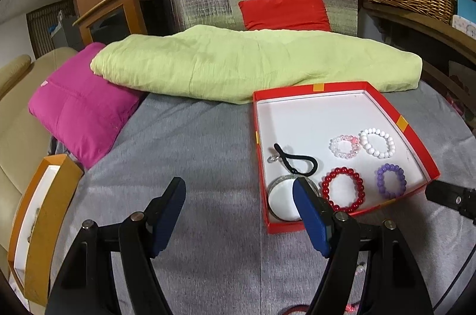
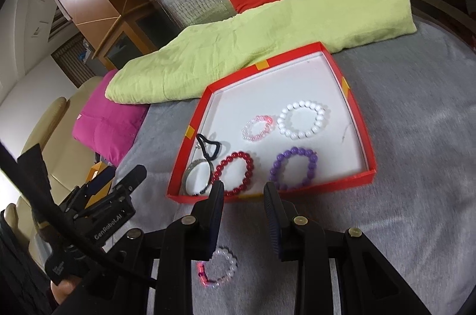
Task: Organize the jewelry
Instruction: 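Withdraw both open tools from the box toward the remaining bracelets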
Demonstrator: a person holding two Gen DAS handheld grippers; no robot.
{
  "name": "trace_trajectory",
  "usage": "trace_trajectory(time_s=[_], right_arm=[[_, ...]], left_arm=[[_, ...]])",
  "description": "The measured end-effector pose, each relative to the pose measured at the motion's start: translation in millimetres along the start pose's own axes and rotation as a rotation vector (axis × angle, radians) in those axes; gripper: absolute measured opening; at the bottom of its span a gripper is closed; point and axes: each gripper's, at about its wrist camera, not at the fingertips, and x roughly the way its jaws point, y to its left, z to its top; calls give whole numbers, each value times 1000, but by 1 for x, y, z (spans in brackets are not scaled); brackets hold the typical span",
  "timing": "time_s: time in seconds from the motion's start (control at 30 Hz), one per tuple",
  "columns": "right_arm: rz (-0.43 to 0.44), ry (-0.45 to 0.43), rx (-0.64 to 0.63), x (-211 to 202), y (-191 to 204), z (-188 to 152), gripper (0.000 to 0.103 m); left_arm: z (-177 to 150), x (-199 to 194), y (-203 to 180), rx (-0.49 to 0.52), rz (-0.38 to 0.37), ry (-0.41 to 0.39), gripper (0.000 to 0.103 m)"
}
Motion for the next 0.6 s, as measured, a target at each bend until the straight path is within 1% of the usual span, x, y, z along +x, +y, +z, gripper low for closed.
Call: trace_trajectory(time_s=[0.27,0.43,0.6], right_arm=[[-15,40,-1,-7,-3,-22,31],[-12,89,-22,-7,-1,-39,31],[-4,127,-55,-1,7,-50,31]], left_arm=[[-21,-6,11,-40,-17,57,75],[-42,-17,12,-25,-25,88,75],[-62,-24,9,10,-5,125,75]])
